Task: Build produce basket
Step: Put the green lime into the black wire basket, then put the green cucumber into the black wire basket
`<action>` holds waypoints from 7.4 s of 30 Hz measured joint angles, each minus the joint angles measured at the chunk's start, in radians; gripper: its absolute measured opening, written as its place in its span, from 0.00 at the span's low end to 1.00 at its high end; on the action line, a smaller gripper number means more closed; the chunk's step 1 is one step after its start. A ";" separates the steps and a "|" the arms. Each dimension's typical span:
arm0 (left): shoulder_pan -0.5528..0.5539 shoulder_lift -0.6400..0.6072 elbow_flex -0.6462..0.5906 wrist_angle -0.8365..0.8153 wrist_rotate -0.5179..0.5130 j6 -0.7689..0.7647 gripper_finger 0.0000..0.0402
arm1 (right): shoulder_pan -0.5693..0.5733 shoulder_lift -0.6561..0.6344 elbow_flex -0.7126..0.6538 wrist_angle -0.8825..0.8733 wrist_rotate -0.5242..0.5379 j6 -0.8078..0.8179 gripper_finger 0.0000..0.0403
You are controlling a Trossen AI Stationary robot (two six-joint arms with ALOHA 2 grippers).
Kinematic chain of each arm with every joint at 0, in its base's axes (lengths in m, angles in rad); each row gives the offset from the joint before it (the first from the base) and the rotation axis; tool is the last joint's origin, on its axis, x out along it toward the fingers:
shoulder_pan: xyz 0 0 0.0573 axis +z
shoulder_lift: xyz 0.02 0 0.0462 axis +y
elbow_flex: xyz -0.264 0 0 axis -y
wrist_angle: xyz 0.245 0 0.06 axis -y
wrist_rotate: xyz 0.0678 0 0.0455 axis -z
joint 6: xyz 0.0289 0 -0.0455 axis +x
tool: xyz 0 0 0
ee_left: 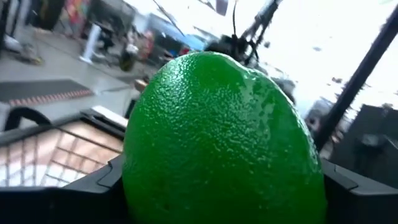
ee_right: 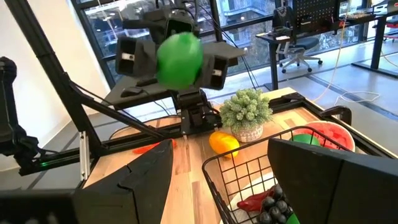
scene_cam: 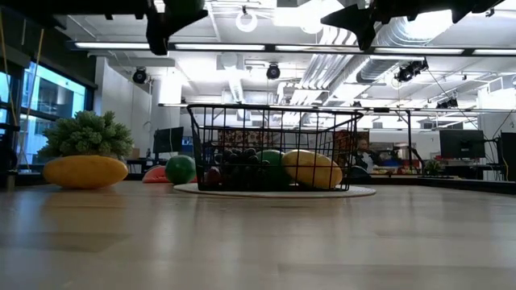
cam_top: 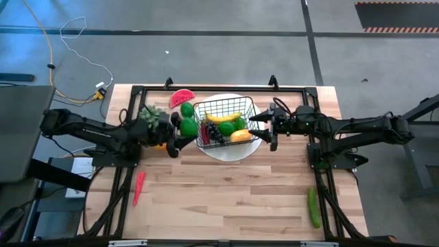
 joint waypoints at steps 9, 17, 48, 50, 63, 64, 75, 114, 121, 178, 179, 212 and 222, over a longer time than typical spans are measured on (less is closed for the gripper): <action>-0.016 0.040 0.000 -0.033 -0.008 0.026 0.70 | 0.000 0.000 0.000 0.008 -0.058 0.000 0.61; -0.016 0.047 0.000 -0.032 -0.010 0.034 0.70 | 0.000 0.000 0.000 0.008 -0.057 0.000 0.61; 0.104 0.238 0.483 -0.671 0.015 0.215 0.70 | 0.000 0.000 0.000 0.112 -0.072 0.045 0.61; 0.145 0.318 0.602 -0.800 0.039 0.274 0.70 | 0.000 0.000 0.000 0.125 -0.072 0.045 0.61; 0.270 0.719 0.935 -1.289 0.130 0.204 0.70 | 0.000 0.000 0.000 0.127 -0.072 0.050 0.61; 0.269 0.737 0.935 -1.314 0.133 0.180 0.70 | 0.000 0.000 0.000 0.127 -0.072 0.053 0.61; 0.270 0.817 0.935 -1.391 0.134 0.109 0.70 | 0.000 0.000 0.000 0.124 -0.071 0.053 0.61; 0.261 0.816 0.934 -1.481 0.173 0.288 0.76 | 0.000 0.000 0.000 0.082 -0.045 0.100 0.61; 0.261 0.816 0.933 -1.481 0.173 0.288 0.80 | 0.000 0.000 0.000 0.082 -0.045 0.105 0.61; 0.056 0.094 0.200 -0.395 0.123 0.136 0.96 | 0.000 0.000 0.000 0.119 -0.027 0.008 0.61; 0.056 0.094 0.200 -0.389 0.124 0.125 0.96 | 0.000 0.000 0.000 0.120 -0.027 0.007 0.61; 0.062 0.105 0.200 -0.242 0.068 0.183 0.95 | 0.017 0.005 0.085 -0.289 -0.105 0.526 0.61; 0.062 0.105 0.200 -0.254 0.045 0.183 0.95 | 0.259 0.090 0.162 -1.176 -0.207 0.965 0.61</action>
